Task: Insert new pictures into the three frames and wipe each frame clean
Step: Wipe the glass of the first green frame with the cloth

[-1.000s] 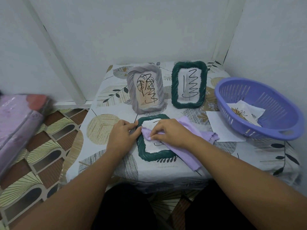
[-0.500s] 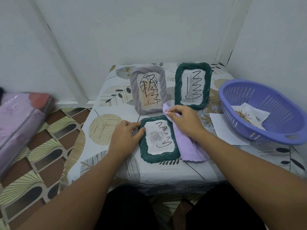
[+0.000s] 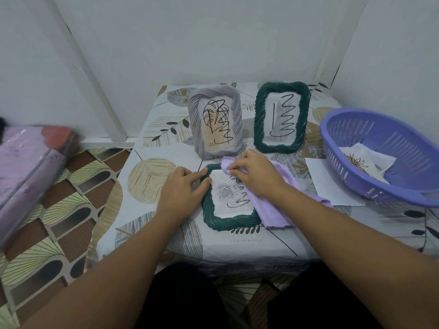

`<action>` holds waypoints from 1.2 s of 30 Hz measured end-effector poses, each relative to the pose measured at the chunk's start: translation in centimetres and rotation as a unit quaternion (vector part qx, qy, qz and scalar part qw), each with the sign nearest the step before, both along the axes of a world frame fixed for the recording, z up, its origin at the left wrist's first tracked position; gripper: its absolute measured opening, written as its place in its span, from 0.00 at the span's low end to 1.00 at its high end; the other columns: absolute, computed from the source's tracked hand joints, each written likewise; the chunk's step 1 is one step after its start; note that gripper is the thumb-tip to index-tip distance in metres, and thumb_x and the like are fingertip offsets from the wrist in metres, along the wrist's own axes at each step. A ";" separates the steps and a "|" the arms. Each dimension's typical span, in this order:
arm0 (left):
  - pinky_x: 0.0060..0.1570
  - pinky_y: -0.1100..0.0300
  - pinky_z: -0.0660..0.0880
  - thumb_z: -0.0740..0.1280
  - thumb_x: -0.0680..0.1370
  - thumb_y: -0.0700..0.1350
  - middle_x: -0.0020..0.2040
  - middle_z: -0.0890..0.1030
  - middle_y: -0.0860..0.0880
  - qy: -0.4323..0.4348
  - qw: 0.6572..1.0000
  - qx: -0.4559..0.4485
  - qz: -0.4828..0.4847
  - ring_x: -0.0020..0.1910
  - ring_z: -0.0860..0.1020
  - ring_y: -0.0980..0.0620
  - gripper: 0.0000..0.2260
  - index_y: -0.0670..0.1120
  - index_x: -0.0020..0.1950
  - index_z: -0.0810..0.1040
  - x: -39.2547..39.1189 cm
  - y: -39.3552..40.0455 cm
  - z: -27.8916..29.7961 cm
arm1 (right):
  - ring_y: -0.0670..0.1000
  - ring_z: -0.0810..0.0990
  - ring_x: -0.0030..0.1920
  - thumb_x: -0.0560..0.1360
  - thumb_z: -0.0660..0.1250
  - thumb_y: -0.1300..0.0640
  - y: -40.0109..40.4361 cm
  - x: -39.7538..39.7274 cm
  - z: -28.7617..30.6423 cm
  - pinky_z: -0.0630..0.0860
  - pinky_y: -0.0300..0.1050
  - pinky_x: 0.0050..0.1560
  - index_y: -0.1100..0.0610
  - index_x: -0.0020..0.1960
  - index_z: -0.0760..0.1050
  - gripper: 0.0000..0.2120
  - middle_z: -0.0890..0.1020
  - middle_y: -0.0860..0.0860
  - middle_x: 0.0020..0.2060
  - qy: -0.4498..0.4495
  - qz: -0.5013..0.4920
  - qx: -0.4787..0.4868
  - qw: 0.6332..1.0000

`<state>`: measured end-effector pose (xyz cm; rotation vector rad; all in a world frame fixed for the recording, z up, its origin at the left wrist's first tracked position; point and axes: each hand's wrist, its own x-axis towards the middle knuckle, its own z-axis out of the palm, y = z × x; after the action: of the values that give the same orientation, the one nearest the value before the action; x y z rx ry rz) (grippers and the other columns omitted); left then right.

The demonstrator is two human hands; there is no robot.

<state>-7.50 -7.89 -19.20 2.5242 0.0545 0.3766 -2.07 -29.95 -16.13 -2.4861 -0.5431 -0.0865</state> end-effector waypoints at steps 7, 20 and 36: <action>0.56 0.54 0.72 0.68 0.77 0.64 0.48 0.73 0.55 0.010 1.000 -0.001 0.000 0.52 0.72 0.54 0.20 0.60 0.68 0.80 0.1 0.1 0.0 | 0.48 0.77 0.52 0.80 0.69 0.45 -0.5 0.3 0.8 0.75 0.49 0.54 0.46 0.59 0.84 0.11 0.79 0.46 0.50 0.005 0.042 -0.045 0.998; 0.55 0.54 0.72 0.67 0.77 0.64 0.49 0.73 0.55 0.012 1.000 0.003 -0.006 0.52 0.72 0.54 0.21 0.60 0.68 0.79 0.2 0.3 -0.1 | 0.50 0.76 0.46 0.81 0.67 0.50 0.5 0.7 0.7 0.68 0.46 0.43 0.46 0.55 0.85 0.08 0.74 0.45 0.43 -0.037 0.011 -0.076 0.996; 0.55 0.52 0.73 0.68 0.77 0.63 0.47 0.72 0.55 0.007 1.000 -0.009 -0.008 0.51 0.72 0.53 0.20 0.60 0.68 0.80 0.1 0.1 0.0 | 0.50 0.76 0.48 0.80 0.69 0.51 1.3 -0.6 1.3 0.73 0.47 0.47 0.48 0.55 0.86 0.08 0.76 0.46 0.44 -0.019 0.023 -0.066 0.997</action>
<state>-7.38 -7.75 -19.21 2.5078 0.0417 0.3503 -2.62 -28.63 -14.82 -2.6038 -0.6399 -0.0832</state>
